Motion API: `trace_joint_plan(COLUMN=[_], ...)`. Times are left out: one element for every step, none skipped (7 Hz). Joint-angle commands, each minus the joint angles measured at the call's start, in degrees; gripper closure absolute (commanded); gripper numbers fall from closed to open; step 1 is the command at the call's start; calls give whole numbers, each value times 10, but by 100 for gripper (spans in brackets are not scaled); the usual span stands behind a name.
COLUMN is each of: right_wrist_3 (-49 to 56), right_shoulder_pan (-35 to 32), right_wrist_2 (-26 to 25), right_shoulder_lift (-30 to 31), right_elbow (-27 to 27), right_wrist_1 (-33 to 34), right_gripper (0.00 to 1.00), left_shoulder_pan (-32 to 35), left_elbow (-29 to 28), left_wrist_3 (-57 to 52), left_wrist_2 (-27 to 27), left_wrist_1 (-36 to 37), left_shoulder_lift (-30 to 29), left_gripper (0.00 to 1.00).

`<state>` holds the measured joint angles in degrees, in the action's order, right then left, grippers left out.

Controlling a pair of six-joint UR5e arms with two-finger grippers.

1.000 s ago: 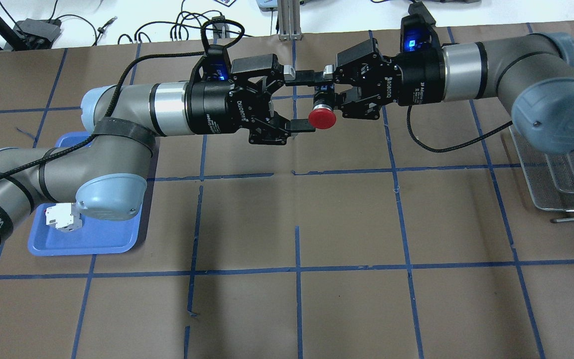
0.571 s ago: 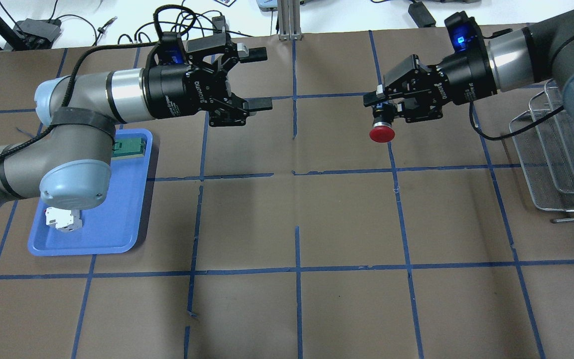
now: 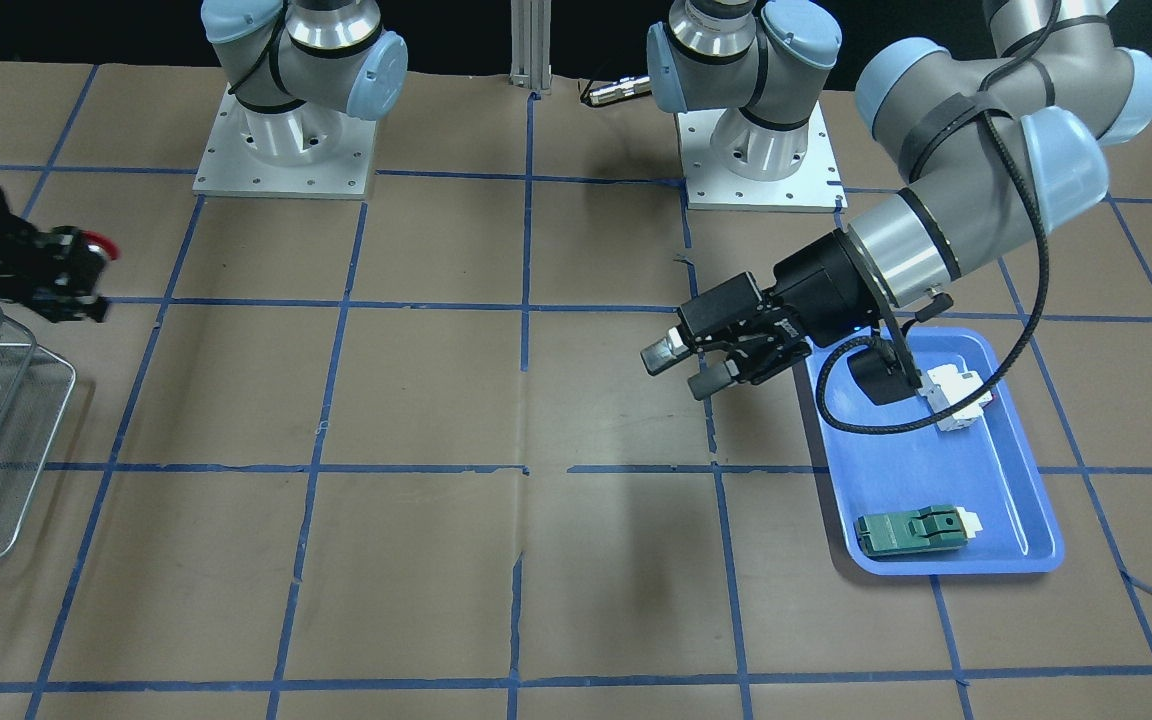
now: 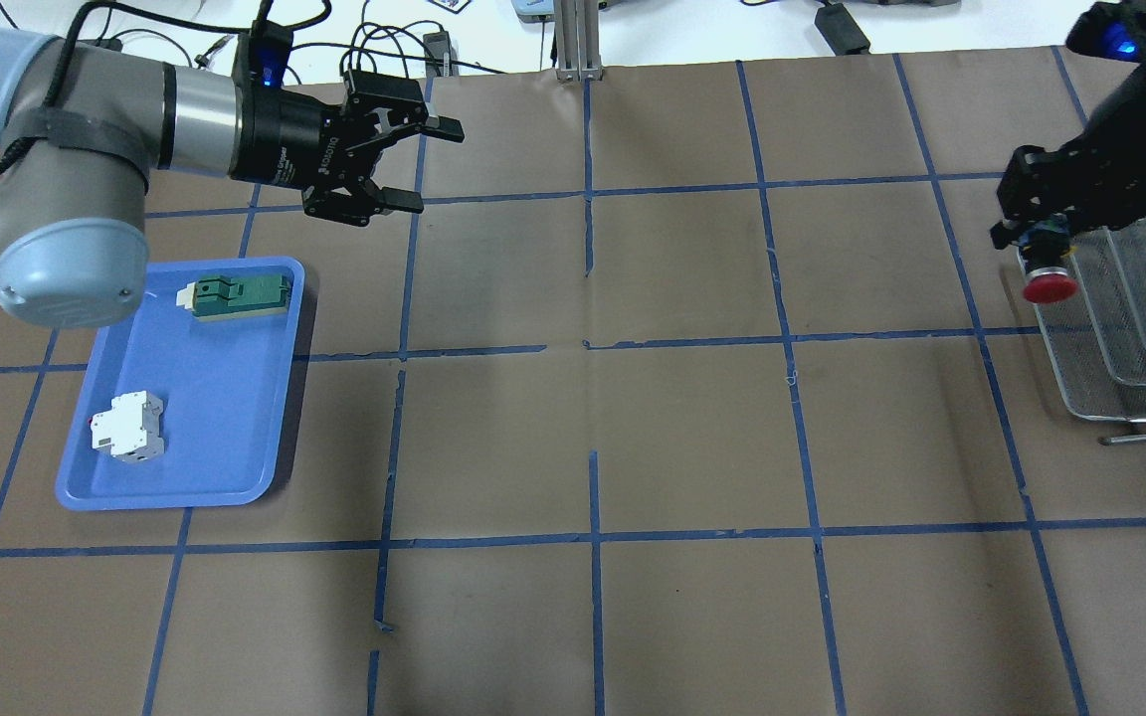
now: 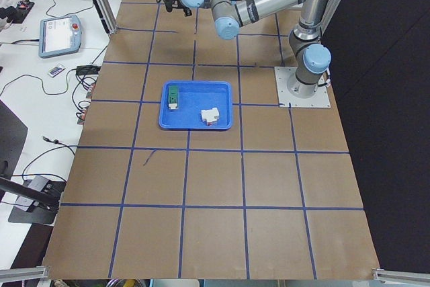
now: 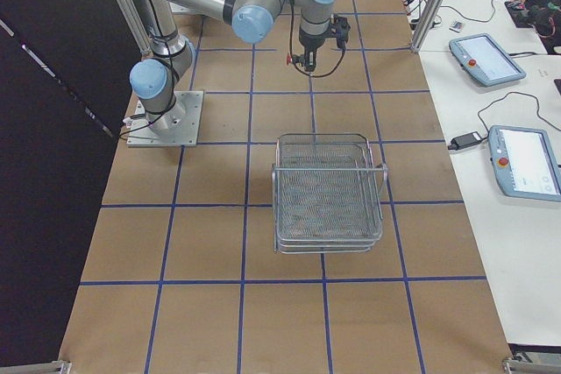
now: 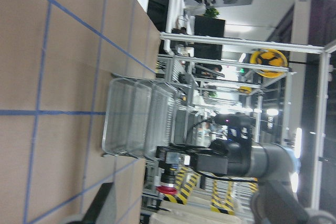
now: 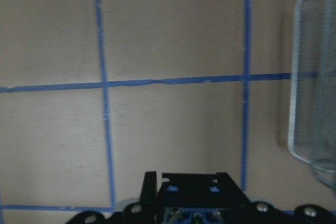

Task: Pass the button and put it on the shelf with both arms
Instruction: 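Lower the button into the mesh rack and open the right gripper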

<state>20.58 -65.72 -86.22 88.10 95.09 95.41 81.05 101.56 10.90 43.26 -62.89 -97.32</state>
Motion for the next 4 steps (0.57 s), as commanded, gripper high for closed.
trace_joint_plan(right_wrist_3=[81, 149, 157, 158], right_shoulder_pan=[65, 81, 107, 118], right_wrist_2=[-126, -156, -145, -116], right_shoulder_lift=[-34, -73, -100, -107], right_elbow=[0, 2, 3, 1], right_wrist_1=[115, 193, 209, 224], right_gripper=[80, 80, 43, 0], left_shoulder_pan=[26, 37, 35, 37], left_elbow=[-98, -120, -130, -122], left_wrist_3=[-13, -75, -152, -156], left_wrist_2=[200, 306, 397, 446], left_wrist_1=[-99, -160, -224, -257], left_shoulder_lift=[14, 39, 70, 87], left_gripper=[0, 0, 0, 0])
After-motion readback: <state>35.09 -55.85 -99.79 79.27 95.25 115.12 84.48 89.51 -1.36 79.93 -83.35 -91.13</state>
